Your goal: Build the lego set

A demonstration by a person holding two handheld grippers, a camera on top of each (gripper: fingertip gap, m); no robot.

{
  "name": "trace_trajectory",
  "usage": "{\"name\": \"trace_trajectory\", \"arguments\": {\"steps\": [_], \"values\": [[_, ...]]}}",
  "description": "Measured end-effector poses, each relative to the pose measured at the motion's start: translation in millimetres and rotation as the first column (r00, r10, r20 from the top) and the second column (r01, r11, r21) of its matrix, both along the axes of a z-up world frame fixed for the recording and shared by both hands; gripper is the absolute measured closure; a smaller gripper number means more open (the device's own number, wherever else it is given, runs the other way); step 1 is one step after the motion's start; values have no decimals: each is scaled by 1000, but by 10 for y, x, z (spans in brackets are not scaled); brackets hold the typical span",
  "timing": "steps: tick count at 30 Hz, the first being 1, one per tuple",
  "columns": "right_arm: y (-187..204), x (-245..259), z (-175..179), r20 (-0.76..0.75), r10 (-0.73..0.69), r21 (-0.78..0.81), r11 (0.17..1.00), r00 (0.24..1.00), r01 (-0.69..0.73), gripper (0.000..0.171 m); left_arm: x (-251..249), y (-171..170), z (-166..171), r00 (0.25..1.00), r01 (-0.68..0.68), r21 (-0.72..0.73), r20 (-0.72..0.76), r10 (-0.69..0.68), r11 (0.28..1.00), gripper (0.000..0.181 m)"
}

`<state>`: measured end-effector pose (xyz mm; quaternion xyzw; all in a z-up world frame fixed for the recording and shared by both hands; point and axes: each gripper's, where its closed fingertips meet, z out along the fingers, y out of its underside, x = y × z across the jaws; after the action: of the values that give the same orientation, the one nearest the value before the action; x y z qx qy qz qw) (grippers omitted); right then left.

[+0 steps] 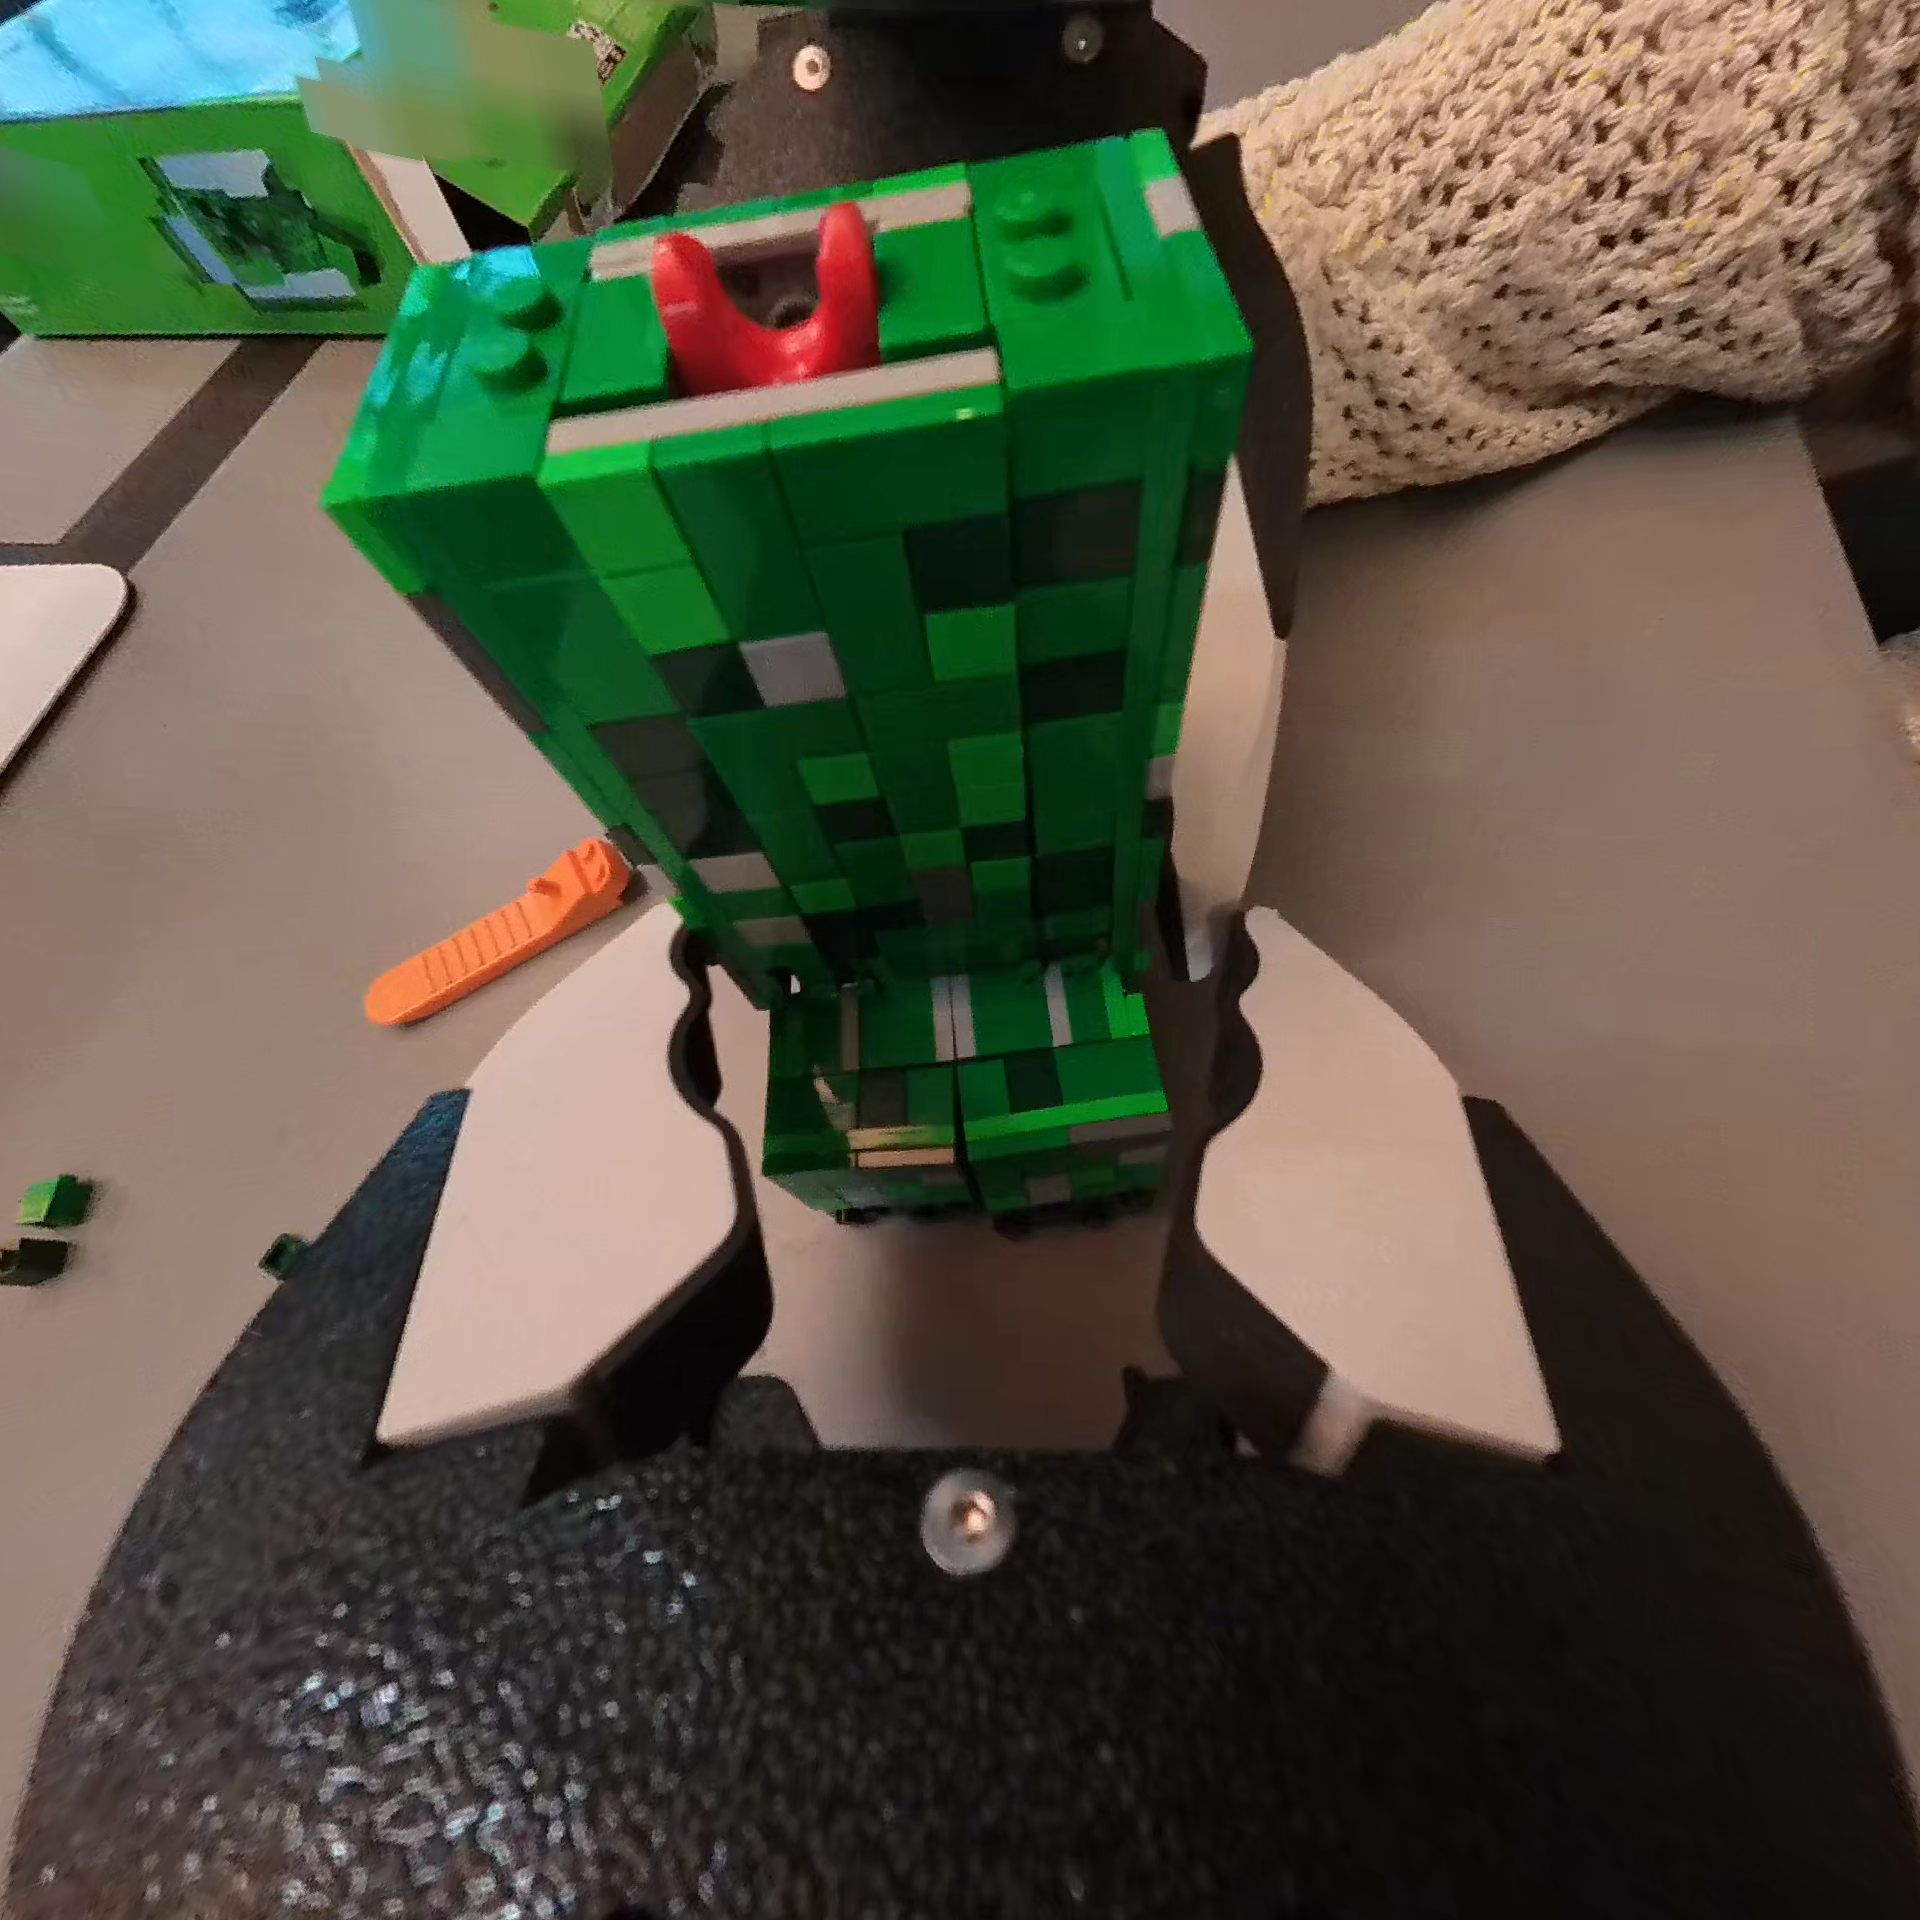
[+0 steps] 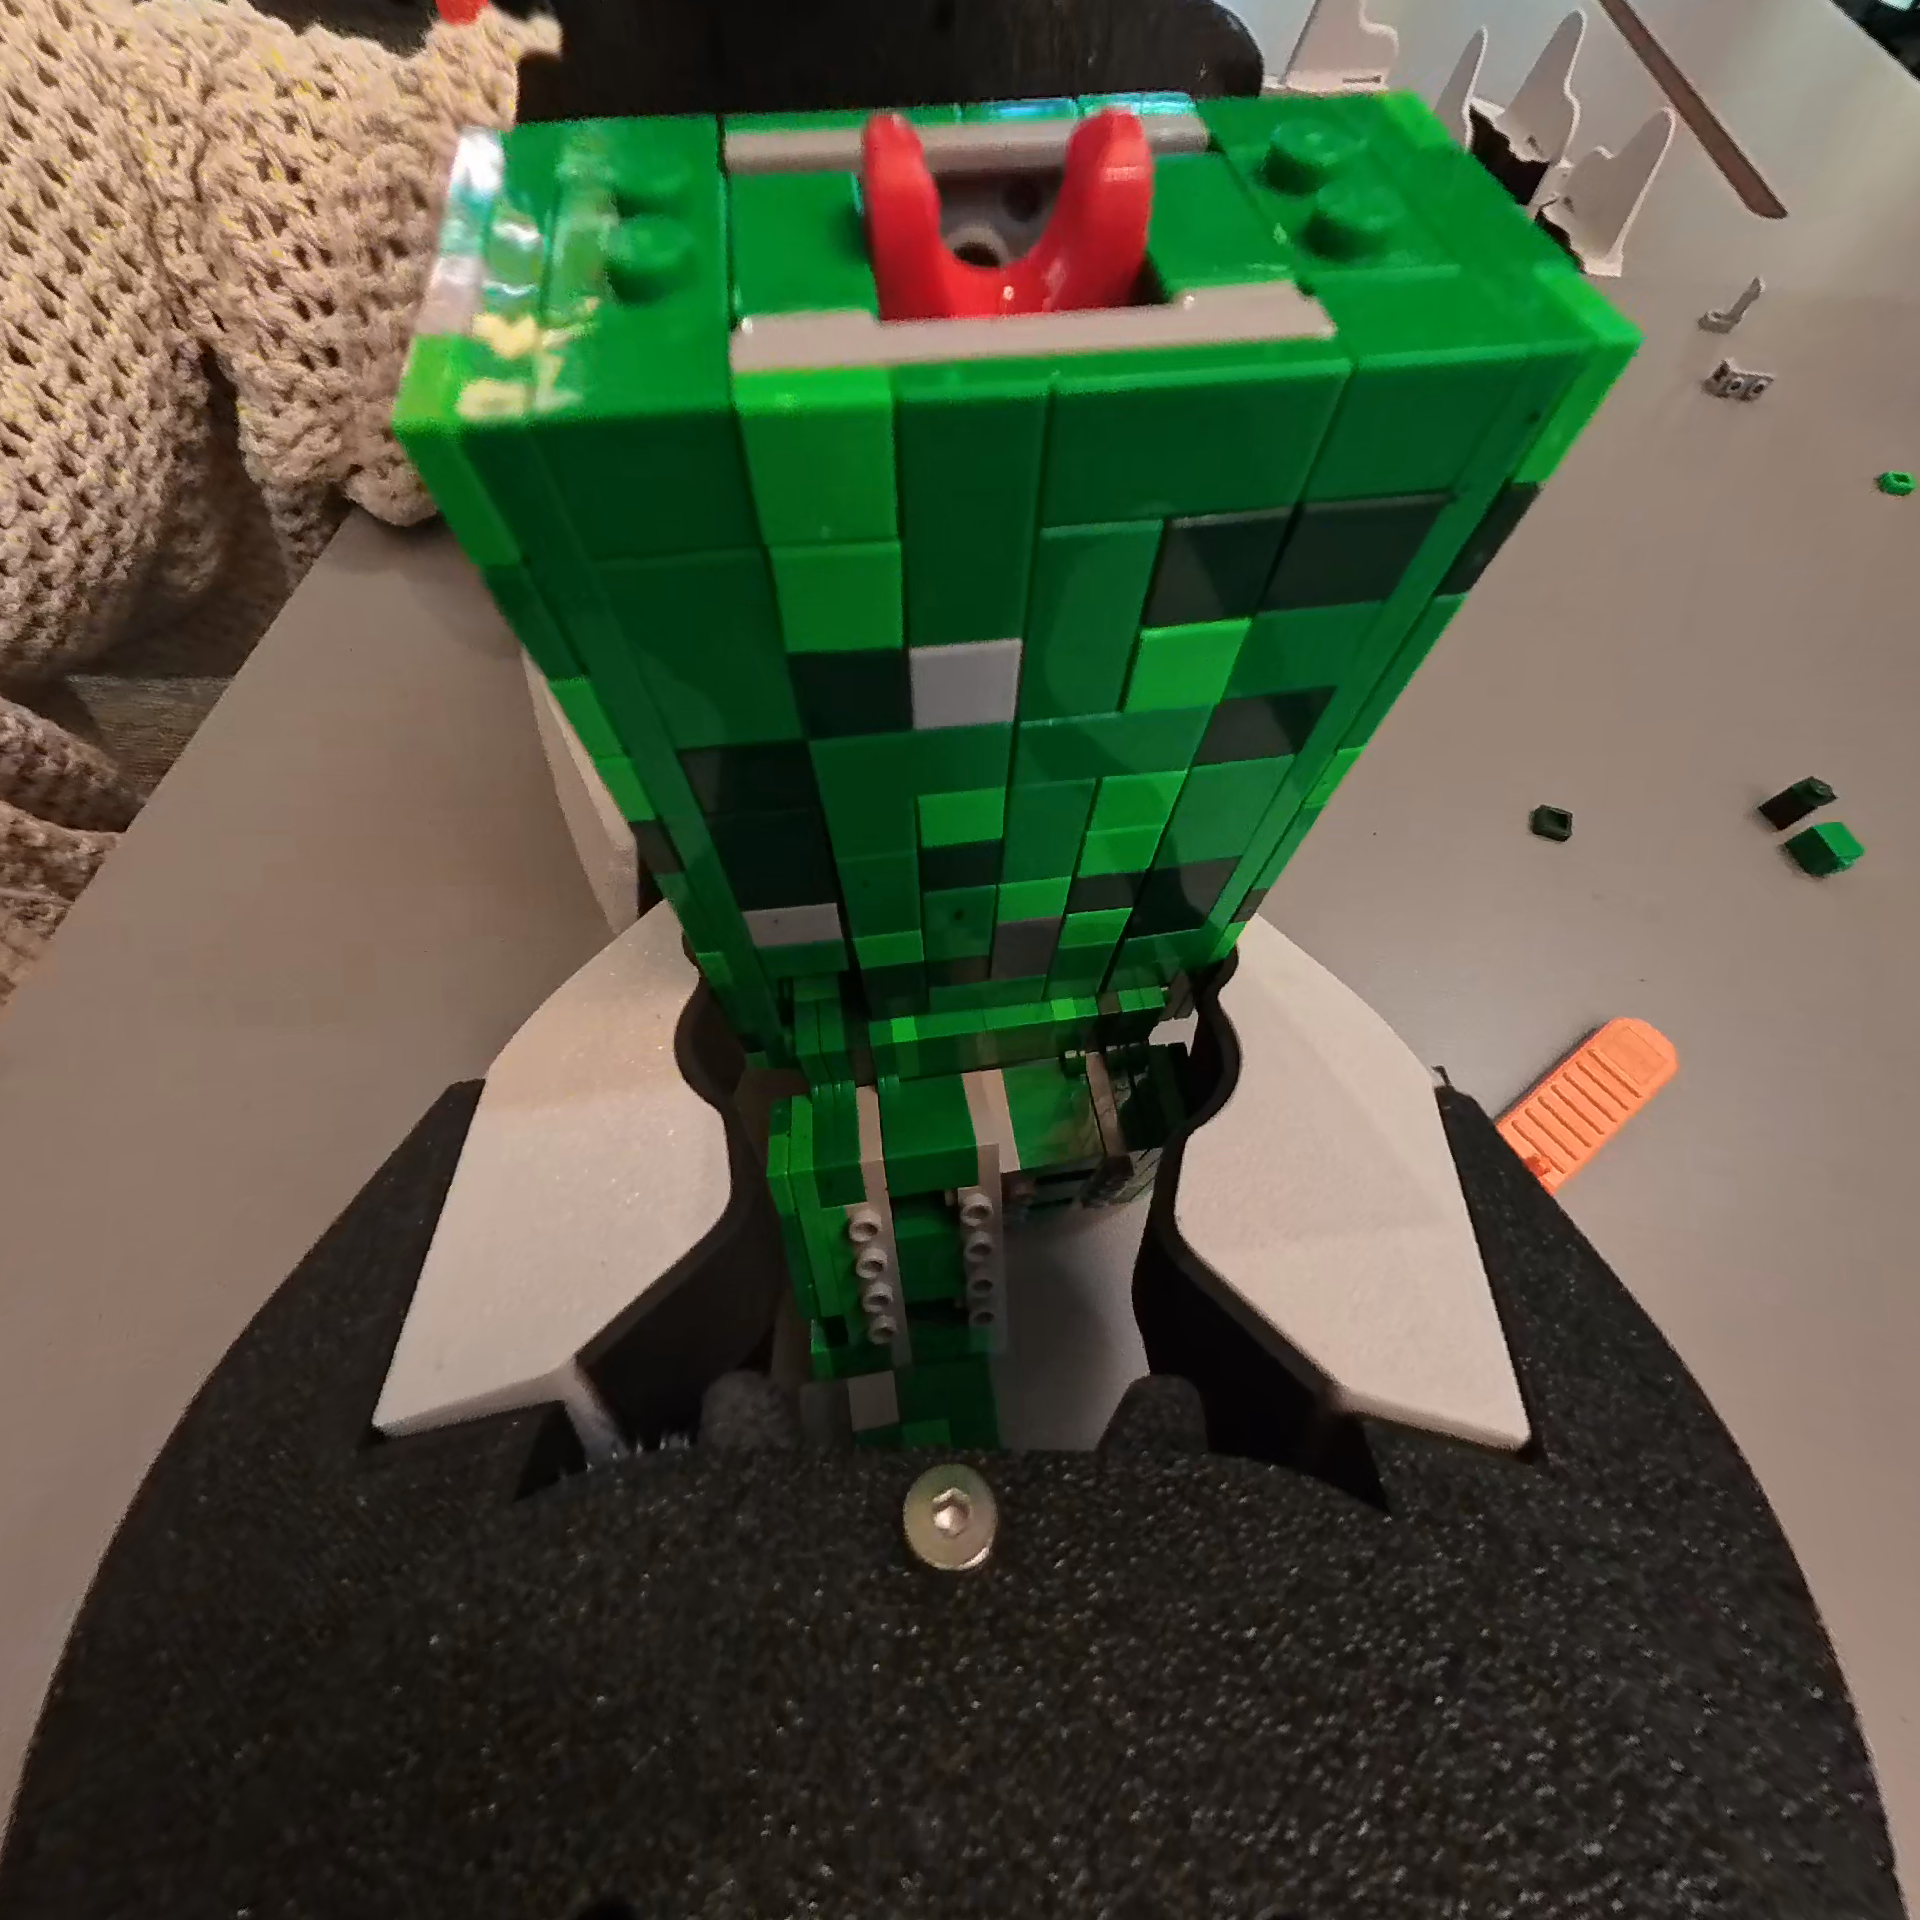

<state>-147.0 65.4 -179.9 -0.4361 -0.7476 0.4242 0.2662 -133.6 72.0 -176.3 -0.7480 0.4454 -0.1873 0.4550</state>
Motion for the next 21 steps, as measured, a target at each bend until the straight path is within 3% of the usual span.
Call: {"name": "trace_trajectory", "arguments": {"steps": [21], "values": [[2, 34, 11, 4, 13, 19, 1000, 1000, -13, 87, 22, -47, 13, 1000, 5, 6, 19, -5, 1000, 89]]}}
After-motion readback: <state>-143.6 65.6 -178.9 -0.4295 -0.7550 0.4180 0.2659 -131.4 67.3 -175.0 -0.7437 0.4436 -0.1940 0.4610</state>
